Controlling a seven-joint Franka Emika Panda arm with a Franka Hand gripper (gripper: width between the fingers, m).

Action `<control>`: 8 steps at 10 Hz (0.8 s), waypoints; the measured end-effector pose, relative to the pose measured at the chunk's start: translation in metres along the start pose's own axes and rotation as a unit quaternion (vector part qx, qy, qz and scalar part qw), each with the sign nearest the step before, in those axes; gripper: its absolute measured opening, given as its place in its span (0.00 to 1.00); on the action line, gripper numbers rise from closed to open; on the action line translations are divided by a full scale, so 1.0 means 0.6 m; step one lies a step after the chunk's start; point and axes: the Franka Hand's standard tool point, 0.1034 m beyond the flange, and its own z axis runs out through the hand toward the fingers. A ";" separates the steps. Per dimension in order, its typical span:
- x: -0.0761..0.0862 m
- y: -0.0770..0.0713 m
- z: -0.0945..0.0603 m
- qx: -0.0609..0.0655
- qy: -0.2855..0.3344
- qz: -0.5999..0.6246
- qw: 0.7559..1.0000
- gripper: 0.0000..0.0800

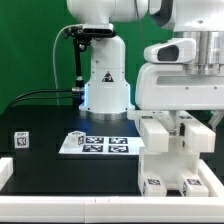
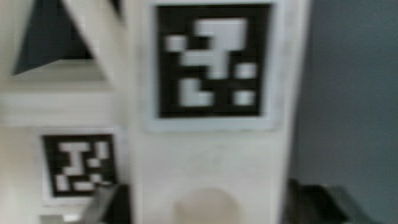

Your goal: Assemble chair

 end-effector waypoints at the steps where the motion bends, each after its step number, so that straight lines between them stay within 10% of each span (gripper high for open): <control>1: 0.004 0.004 0.000 0.000 0.005 -0.002 1.000 0.65; 3: 0.007 0.006 0.000 0.000 0.008 -0.003 1.000 0.80; 8: 0.007 0.005 -0.001 0.000 0.005 -0.003 1.000 0.81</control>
Offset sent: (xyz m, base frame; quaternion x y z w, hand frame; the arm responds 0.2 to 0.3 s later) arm 0.0034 -0.0005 -0.0027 0.0015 -0.0009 0.0014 1.0000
